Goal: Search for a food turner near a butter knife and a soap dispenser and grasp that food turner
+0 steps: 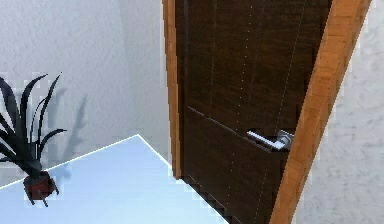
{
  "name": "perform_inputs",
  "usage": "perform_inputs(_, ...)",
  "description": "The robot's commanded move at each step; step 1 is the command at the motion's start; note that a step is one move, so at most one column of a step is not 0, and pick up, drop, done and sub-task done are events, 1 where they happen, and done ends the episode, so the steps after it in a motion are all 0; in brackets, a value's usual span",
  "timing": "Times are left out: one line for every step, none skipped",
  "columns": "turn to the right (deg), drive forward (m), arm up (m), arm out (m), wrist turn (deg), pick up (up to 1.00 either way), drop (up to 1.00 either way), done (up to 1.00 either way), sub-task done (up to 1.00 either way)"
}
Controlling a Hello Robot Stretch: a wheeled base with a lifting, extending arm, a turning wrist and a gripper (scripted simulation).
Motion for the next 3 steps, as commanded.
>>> perform_inputs(0.0,0.00,0.00,0.00,45.0,0.00,0.00,0.00,0.00)
perform_inputs(0.0,0.00,0.00,0.00,45.0,0.00,0.00,0.00,0.00)
perform_inputs(0.0,0.00,0.00,0.00,45.0,0.00,0.00,0.00,0.00)
